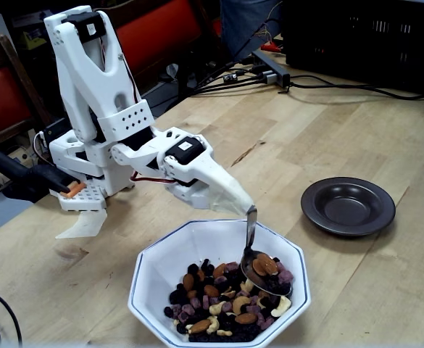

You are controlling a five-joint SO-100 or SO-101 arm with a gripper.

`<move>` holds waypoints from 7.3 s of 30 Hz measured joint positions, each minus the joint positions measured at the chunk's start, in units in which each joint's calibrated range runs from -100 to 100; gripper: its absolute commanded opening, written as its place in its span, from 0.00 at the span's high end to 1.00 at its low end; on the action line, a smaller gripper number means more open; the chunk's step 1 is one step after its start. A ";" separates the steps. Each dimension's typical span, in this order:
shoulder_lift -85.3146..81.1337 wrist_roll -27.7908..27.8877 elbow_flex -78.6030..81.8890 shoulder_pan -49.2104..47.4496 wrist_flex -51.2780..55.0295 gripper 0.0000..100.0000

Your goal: Use spoon to transfer food from the white bowl to brown plate

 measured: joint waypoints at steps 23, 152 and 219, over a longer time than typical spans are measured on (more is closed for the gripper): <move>-2.40 -0.88 -6.14 0.00 4.90 0.98; -10.82 7.81 -7.24 -29.27 21.12 0.97; -10.82 33.46 -7.24 -32.48 22.32 0.98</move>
